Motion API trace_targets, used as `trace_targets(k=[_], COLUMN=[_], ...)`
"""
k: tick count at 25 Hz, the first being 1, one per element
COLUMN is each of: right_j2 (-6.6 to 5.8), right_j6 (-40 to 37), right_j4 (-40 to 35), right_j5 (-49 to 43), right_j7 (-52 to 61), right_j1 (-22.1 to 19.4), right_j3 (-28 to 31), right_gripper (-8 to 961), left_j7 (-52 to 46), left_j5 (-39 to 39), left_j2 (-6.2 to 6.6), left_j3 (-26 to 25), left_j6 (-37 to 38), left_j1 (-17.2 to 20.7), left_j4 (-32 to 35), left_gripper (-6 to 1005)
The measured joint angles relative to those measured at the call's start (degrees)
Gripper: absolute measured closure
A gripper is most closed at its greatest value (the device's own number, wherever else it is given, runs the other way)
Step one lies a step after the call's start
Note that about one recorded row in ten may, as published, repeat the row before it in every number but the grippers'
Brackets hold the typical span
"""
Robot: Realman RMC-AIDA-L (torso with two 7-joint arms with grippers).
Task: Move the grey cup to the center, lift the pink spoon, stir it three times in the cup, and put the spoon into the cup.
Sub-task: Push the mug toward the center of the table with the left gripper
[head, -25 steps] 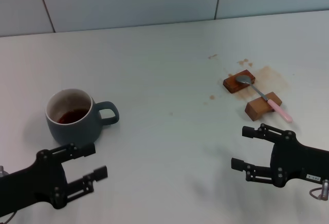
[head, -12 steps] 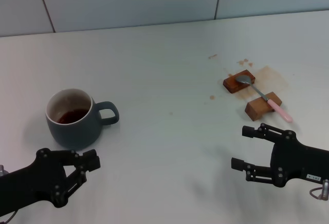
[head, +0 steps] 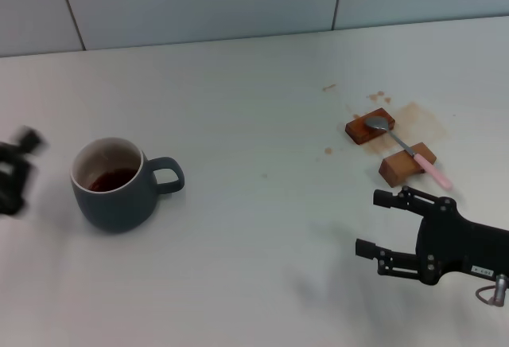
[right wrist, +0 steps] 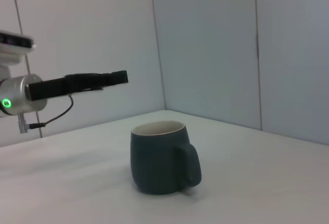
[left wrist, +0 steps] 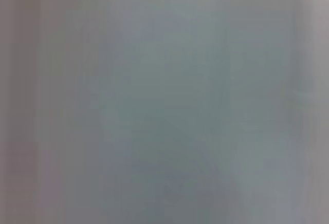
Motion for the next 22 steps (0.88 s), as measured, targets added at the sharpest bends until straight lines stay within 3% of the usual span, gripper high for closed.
trace_targets(k=[4, 5, 6, 10, 17, 22], right_j2=[0.01, 0.01, 0.01, 0.01, 0.01, 0.01], right_j6=[0.0, 0.0, 0.1, 0.1, -0.1, -0.3], right_j4=[0.0, 0.0, 0.0, 0.0, 0.1, 0.0], right_j5=[0.0, 0.0, 0.0, 0.0, 0.0, 0.0], right_j7=[0.0, 0.0, 0.0, 0.0, 0.0, 0.0], right_j1=[0.3, 0.3, 0.3, 0.4, 0.4, 0.3], right_j3=[0.2, 0.3, 0.3, 0.3, 0.6, 0.9], right_gripper=[163, 164, 165, 167, 172, 175], left_j7=[19.6, 19.6, 34.2, 51.9, 71.9, 78.3], left_j5=[-3.0, -3.0, -3.3, -3.3, -3.4, -3.4], left_j2=[-0.25, -0.25, -0.24, -0.39, -0.62, -0.59], left_j3=[-10.8, -10.8, -14.9, -17.4, -21.3, -24.4], left_j6=[-5.1, -5.1, -7.5, -10.8, -18.5, -22.5], left_j1=[0.9, 0.9, 1.1, 1.2, 0.4, -0.1], left_j4=[-6.7, -6.7, -11.8, -18.3, -29.2, -34.5], left_gripper=[1001, 1001, 1001, 1001, 1001, 1000])
